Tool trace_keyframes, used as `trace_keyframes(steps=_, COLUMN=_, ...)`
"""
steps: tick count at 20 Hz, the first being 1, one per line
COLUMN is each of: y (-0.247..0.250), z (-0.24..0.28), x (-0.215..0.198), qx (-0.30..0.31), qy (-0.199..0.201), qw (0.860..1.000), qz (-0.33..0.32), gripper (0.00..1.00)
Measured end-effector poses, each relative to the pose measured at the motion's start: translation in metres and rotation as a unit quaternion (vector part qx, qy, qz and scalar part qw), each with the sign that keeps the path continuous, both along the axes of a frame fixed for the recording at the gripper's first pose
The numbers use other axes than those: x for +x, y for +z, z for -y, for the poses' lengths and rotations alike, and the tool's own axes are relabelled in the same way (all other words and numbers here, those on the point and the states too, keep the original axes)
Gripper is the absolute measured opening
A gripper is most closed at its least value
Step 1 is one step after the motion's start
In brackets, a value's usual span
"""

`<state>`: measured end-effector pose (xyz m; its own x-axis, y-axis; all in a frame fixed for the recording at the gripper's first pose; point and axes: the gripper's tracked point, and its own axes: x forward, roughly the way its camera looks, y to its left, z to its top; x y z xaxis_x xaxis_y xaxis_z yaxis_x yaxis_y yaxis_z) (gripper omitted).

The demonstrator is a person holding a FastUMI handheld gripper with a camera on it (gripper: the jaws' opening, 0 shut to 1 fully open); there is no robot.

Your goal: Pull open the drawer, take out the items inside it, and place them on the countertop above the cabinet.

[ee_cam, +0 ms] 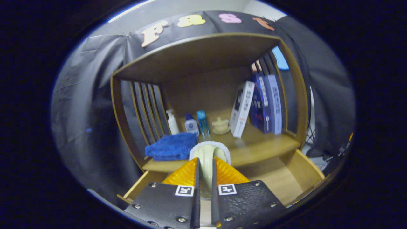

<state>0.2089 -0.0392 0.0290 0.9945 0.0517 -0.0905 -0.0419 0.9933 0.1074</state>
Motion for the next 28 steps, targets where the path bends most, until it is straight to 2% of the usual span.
trace_keyframes(steps=2, y=0.022, z=-0.005, x=0.007, qx=0.002, qy=0.002, qw=0.999, qz=0.039, gripper=0.14)
trace_keyframes(steps=4, y=0.023, z=-0.004, x=0.019, qx=-0.01, qy=-0.005, qw=0.999, qz=0.036, gripper=0.14)
trace_keyframes(steps=8, y=0.003, z=-0.006, x=0.06, qx=-0.028, qy=-0.016, qw=0.999, qz=-0.005, gripper=0.14)
trace_keyframes(steps=11, y=-0.037, z=0.005, x=0.087, qx=-0.042, qy=-0.036, qw=0.997, qz=-0.058, gripper=0.14)
trace_keyframes(steps=13, y=-0.064, z=0.017, x=0.104, qx=-0.024, qy=-0.063, qw=0.993, qz=-0.093, gripper=0.14)
trace_keyframes(steps=14, y=-0.063, z=0.017, x=0.112, qx=-0.003, qy=-0.061, qw=0.995, qz=-0.077, gripper=0.14)
trace_keyframes(steps=19, y=-0.082, z=0.018, x=0.158, qx=0.076, qy=-0.021, qw=0.993, qz=-0.086, gripper=0.14)
trace_keyframes(steps=22, y=-0.083, z=0.025, x=0.181, qx=0.046, qy=-0.017, qw=0.996, qz=-0.078, gripper=0.14)
trace_keyframes(steps=28, y=-0.082, z=0.027, x=0.198, qx=-0.005, qy=-0.048, qw=0.996, qz=-0.079, gripper=0.14)
